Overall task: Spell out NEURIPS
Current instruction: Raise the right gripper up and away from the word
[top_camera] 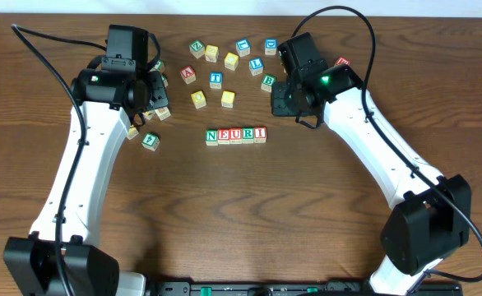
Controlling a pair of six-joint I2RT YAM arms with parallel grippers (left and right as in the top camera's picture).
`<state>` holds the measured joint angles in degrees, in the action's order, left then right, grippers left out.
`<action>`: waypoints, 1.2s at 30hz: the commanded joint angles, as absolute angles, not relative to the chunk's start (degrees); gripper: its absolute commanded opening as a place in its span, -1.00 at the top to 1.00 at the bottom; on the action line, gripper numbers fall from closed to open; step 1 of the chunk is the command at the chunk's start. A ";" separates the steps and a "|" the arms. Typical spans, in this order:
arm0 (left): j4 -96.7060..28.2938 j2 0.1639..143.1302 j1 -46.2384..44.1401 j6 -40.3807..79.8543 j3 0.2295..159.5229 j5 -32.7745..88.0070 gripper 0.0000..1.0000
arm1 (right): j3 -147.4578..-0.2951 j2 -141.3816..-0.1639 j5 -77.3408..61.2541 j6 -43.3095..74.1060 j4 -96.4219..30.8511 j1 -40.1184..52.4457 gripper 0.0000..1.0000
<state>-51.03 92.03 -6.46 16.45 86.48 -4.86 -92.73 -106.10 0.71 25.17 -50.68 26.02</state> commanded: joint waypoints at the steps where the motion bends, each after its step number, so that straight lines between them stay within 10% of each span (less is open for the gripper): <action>1: -51.07 91.00 -6.17 16.16 86.46 -5.63 -0.10 | -92.86 -106.50 1.17 24.53 -50.39 25.52 0.82; 36: -44.42 94.63 -6.17 16.16 86.46 -5.61 -0.10 | -92.86 -106.50 0.91 21.58 -43.20 25.58 0.64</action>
